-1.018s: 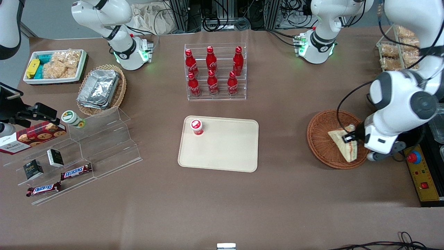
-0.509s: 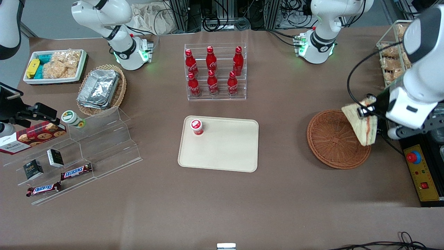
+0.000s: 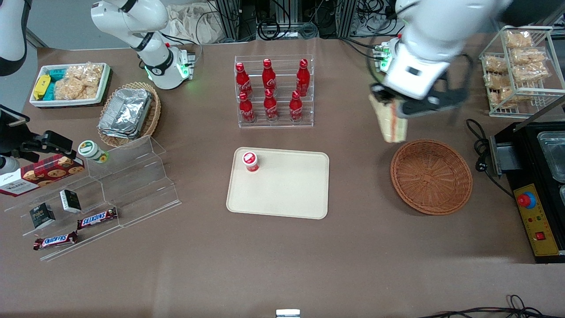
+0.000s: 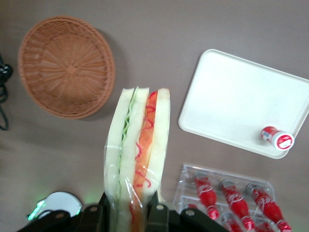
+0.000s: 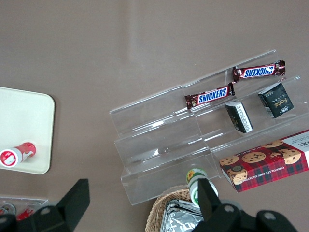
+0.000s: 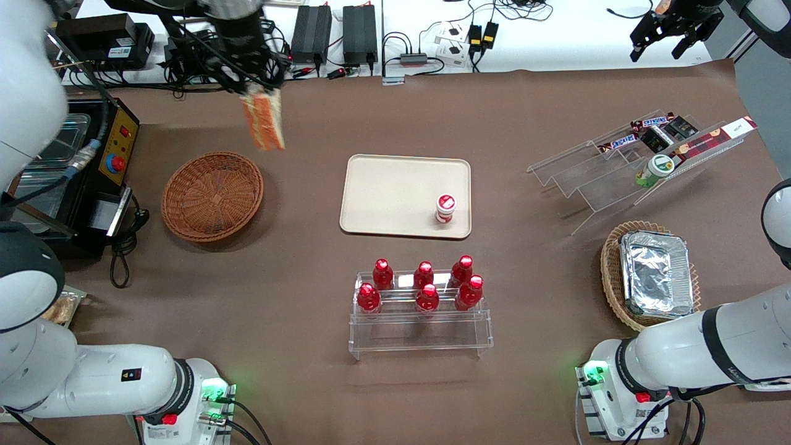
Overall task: Place sandwich from basket to tray
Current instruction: 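Carry the sandwich over the cream tray with the left gripper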
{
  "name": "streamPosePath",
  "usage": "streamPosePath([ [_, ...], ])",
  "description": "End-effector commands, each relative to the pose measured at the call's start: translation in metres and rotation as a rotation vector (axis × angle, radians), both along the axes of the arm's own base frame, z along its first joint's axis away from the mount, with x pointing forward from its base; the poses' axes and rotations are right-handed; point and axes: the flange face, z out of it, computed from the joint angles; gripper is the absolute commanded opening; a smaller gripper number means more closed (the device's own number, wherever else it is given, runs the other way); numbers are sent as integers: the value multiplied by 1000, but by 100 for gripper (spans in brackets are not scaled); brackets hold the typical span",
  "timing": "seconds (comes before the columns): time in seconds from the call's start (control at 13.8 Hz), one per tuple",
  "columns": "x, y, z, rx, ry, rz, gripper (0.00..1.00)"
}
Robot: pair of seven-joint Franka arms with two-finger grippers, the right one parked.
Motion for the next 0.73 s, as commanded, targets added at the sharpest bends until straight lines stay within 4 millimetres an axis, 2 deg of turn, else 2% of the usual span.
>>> streamPosePath([
  [0.0, 17, -49, -49, -22, 12, 50, 32],
  [0.15, 29, -86, -105, -13, 19, 53, 32],
  [0.36, 59, -121, -207, -18, 12, 71, 32],
  [0.51, 71, -131, -266, -23, 17, 69, 32],
  [0.65, 77, -138, -312, -35, 29, 54, 32],
])
